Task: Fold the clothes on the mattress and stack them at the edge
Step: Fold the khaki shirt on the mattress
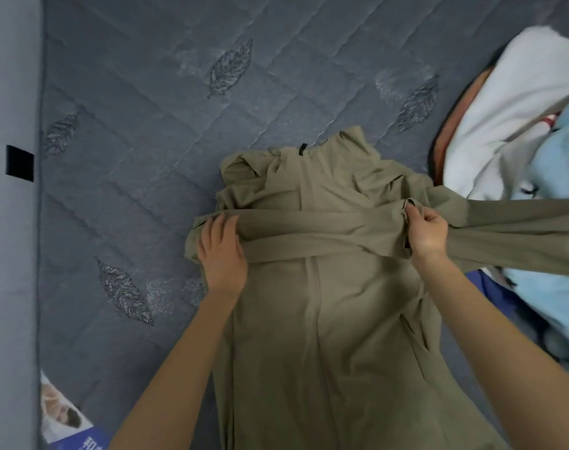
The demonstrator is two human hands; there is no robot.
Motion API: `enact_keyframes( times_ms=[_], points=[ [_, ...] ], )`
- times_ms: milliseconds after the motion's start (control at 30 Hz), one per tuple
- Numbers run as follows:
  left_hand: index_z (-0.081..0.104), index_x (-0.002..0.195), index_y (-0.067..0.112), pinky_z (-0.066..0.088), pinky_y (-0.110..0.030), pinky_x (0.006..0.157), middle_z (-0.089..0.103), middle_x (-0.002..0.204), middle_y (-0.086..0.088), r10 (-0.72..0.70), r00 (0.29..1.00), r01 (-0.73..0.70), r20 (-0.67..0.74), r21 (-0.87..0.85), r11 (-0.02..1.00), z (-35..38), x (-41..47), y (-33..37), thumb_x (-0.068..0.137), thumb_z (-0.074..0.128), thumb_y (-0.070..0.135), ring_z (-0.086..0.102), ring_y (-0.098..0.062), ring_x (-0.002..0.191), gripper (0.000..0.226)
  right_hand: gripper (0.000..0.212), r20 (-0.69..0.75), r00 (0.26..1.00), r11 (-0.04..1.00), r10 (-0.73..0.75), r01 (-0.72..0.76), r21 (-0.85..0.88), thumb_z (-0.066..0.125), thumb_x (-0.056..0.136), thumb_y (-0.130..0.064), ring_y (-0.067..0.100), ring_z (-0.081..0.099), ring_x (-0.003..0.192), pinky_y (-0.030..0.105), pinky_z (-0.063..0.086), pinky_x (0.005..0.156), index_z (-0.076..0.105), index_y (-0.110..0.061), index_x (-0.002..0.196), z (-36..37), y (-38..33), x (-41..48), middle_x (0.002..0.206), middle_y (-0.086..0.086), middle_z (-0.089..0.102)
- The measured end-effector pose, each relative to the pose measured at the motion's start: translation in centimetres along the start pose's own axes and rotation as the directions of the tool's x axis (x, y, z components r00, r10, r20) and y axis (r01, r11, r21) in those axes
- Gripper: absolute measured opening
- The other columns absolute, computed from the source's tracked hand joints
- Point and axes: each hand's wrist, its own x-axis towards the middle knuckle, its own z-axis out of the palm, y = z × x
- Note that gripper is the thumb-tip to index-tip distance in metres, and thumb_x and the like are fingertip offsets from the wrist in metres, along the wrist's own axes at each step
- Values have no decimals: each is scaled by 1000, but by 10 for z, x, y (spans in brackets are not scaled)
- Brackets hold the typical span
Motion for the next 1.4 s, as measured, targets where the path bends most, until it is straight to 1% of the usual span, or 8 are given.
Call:
enact_keyframes(
  times_ms=[167,333,533,700,800,933,1067,1400],
  points=[
    [58,123,2,35,-48,100,51,127,-23,-63,998,63,-7,57,996,-2,9,-17,98,48,7,45,-40,117,29,17,35,999,994,2,2,-108,65,91,-28,11,54,79,18,43,69,63,-11,88,-17,5,17,81,-1,60],
    [54,130,2,36,-48,98,46,121,-24,-102,990,93,101,90,992,3,4,-32,92,57,9,42,-41,113,38,64,91,977,892,-190,211,-399,72,84,-17,24,42,131,37,33,112,43,-7,141,-14,10,0,140,11,47],
    [24,151,20,33,-46,104,31,133,-16,-146,945,120,291,104,987,10,-12,-40,83,71,33,31,-33,124,83,66,289,842,576,-456,526,-625,74,77,-14,34,29,138,43,20,116,48,-10,138,16,17,-36,143,17,40],
    [52,119,-4,34,-24,93,47,117,-27,-406,903,318,-139,-419,850,2,1,-49,93,60,14,46,-38,111,34,59,550,745,514,-378,663,-544,71,83,-21,29,28,141,37,16,119,50,-11,137,54,24,-59,143,11,43],
    [52,118,-10,33,-35,97,52,120,-32,-604,796,534,-39,-422,732,0,17,-70,98,49,11,47,-40,117,30,58,626,696,500,-352,705,-503,69,86,-26,26,29,141,32,14,119,49,-12,138,83,25,-71,145,10,43],
    [50,76,7,41,-37,73,50,72,-5,-494,863,495,106,-373,785,-1,17,-86,99,48,14,50,-26,83,24,52,684,610,508,-400,769,-389,68,87,-24,29,40,134,30,19,115,53,-7,134,129,18,-93,135,14,52],
    [52,84,6,28,-22,55,47,68,0,-389,921,355,22,-459,815,-1,6,-91,97,51,8,47,-19,74,13,46,752,536,479,-385,812,-333,61,93,-28,25,38,135,31,22,115,52,-11,135,177,17,-114,136,9,53],
    [56,89,3,44,-9,68,59,80,-1,-222,975,172,17,-690,703,-5,-15,-113,96,52,3,54,5,72,8,48,801,540,326,-261,830,-453,48,96,-47,22,40,126,30,21,99,45,-28,139,251,25,-134,135,-1,53]
  ],
)
